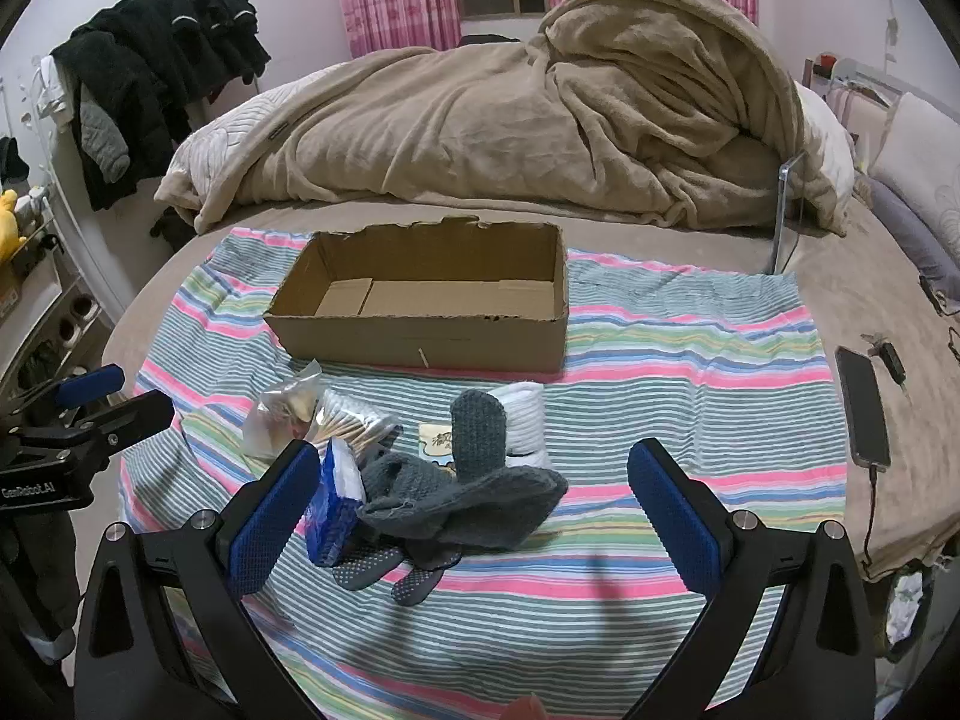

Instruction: Organize objects

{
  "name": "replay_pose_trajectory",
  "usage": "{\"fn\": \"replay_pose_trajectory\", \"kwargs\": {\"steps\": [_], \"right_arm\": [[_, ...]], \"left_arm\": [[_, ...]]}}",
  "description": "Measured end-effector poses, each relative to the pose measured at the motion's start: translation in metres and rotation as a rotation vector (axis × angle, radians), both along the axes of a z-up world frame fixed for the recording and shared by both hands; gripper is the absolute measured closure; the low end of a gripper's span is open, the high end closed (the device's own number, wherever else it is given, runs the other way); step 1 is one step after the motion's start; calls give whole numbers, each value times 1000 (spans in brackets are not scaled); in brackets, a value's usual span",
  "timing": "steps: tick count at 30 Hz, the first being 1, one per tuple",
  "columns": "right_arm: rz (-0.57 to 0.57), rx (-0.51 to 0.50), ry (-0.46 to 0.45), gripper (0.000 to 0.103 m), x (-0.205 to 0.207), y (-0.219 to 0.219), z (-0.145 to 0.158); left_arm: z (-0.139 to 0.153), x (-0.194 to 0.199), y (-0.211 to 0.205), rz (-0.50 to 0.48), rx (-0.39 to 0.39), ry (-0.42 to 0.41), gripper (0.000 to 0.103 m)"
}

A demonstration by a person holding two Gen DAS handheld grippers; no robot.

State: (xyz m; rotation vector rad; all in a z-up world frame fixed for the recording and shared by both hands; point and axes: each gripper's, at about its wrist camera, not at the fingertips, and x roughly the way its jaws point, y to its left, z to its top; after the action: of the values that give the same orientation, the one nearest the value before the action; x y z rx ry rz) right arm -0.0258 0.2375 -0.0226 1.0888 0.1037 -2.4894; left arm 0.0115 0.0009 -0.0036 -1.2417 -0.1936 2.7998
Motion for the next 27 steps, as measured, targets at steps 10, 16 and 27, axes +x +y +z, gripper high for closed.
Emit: {"fn": "replay_pose_trajectory", "kwargs": {"steps": [10,16,27], "right_arm": [[4,-6,-10,0,-1,-2,0],[-2,-11,-23,0,-4,0,-1],[6,-13,-26,0,-3,-1,-1]], "left_arm": [[1,-1,1,-12,11,0,1],[-1,-1,2,-7,16,-5,0],[1,1,6,-25,11,-3,1]]}}
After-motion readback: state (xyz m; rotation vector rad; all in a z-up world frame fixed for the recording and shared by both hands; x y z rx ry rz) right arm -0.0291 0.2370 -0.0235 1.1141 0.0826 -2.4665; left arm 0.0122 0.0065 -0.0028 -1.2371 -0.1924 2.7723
